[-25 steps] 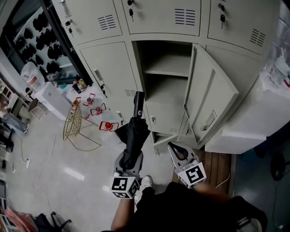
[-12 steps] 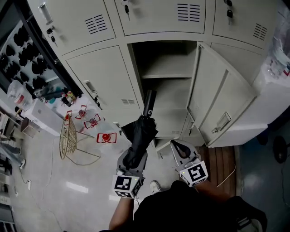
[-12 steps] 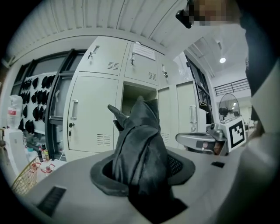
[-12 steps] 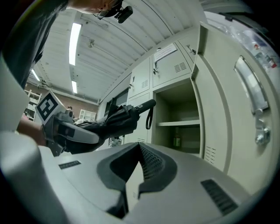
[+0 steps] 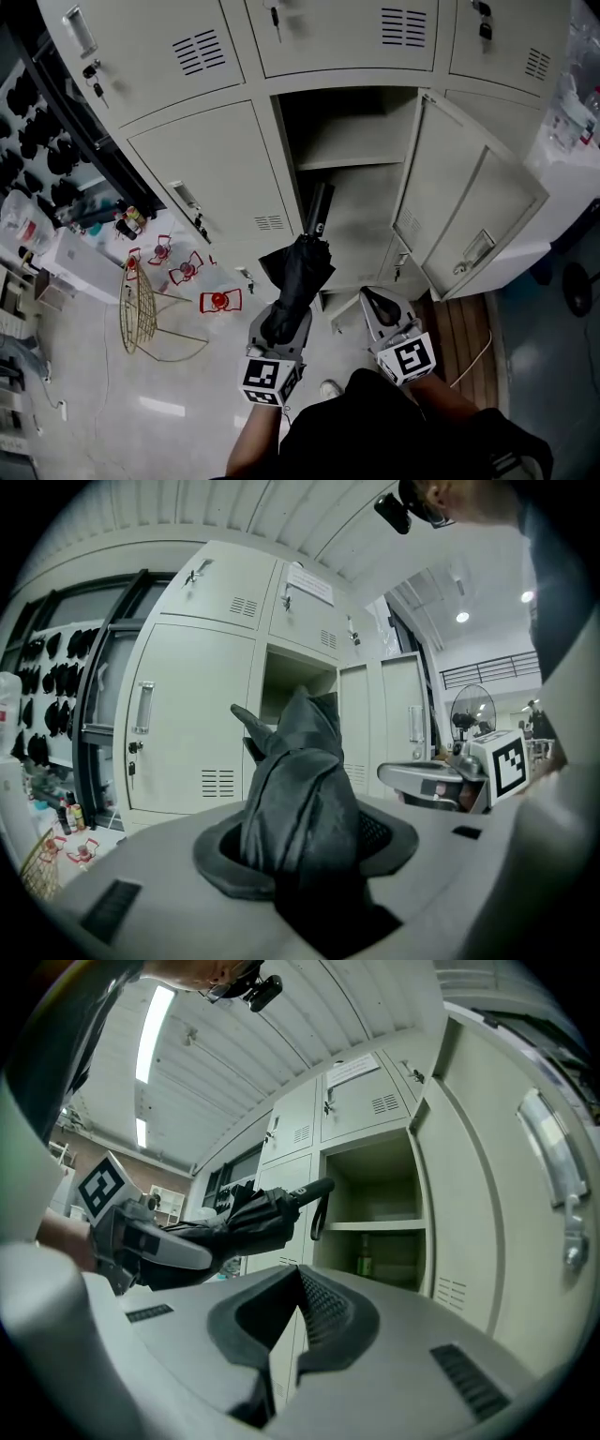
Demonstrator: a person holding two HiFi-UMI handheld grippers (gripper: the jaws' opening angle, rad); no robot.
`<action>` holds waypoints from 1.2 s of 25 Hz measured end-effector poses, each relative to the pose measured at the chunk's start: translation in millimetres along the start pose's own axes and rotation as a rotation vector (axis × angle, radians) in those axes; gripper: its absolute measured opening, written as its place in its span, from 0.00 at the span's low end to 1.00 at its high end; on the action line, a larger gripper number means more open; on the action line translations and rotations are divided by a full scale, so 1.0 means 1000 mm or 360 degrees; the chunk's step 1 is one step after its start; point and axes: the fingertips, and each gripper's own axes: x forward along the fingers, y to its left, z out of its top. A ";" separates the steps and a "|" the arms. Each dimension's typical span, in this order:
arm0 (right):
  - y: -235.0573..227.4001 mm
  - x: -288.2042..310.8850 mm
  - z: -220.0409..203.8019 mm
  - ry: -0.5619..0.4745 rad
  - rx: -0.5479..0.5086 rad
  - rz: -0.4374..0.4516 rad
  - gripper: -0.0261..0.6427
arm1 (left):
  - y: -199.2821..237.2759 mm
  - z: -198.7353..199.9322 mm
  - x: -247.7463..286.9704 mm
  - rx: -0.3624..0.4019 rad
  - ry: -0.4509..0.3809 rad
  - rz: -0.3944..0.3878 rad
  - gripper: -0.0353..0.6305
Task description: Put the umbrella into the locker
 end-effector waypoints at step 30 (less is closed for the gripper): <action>-0.072 0.019 -0.034 0.0174 0.0076 -0.0040 0.04 | -0.002 -0.048 0.168 -0.0026 0.0307 -0.0002 0.36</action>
